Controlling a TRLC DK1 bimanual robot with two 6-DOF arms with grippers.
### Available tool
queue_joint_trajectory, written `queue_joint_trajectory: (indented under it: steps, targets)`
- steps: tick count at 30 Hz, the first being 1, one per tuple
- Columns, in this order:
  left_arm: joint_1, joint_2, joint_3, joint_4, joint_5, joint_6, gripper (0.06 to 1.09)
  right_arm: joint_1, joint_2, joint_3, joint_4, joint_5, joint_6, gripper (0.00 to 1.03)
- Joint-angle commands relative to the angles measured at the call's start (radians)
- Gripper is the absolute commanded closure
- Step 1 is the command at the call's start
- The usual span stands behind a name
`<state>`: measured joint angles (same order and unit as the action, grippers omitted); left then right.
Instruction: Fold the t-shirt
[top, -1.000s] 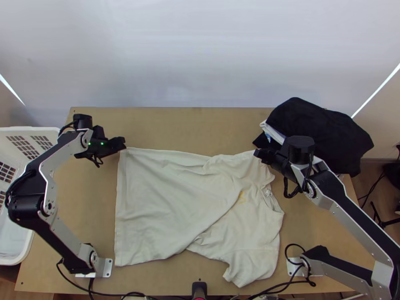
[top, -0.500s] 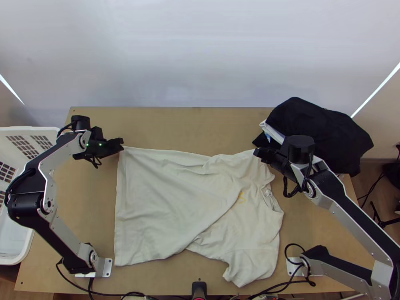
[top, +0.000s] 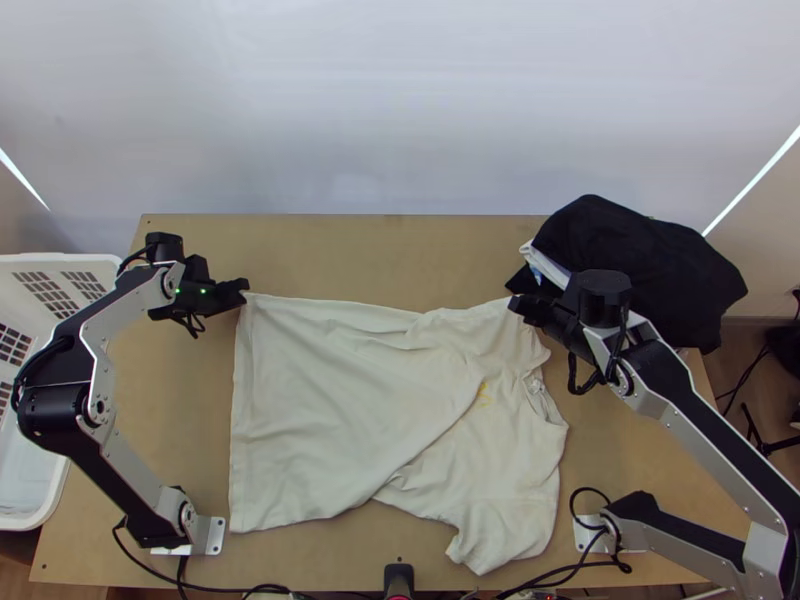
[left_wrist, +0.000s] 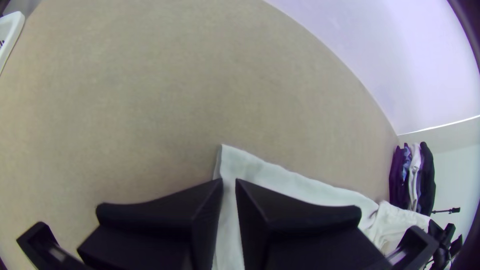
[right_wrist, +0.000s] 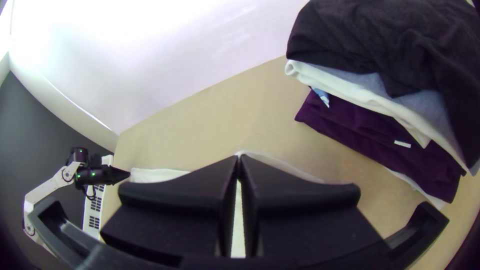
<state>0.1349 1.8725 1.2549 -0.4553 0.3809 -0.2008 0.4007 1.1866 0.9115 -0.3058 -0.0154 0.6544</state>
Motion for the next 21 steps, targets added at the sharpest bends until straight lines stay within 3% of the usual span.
queue_joint_trajectory:
  steps: [1,8,10,15,21]
  targets:
    - [-0.003,-0.004,0.000,-0.002,-0.007,0.004,0.88,-0.003,-0.002,0.003,0.000,0.003,-0.002,1.00]
    - [-0.001,-0.004,0.003,-0.014,-0.007,0.015,0.90,-0.013,-0.008,0.007,0.000,0.005,-0.007,1.00]
    - [-0.001,-0.009,-0.003,-0.011,-0.022,0.018,1.05,-0.014,-0.010,0.009,0.000,0.005,-0.007,1.00]
    - [0.003,-0.033,-0.005,-0.019,-0.020,0.038,1.05,-0.031,-0.013,0.043,0.000,0.005,-0.012,1.00]
    - [0.063,-0.088,0.192,-0.086,-0.005,-0.048,1.05,-0.069,0.004,0.133,0.002,0.008,-0.039,1.00]
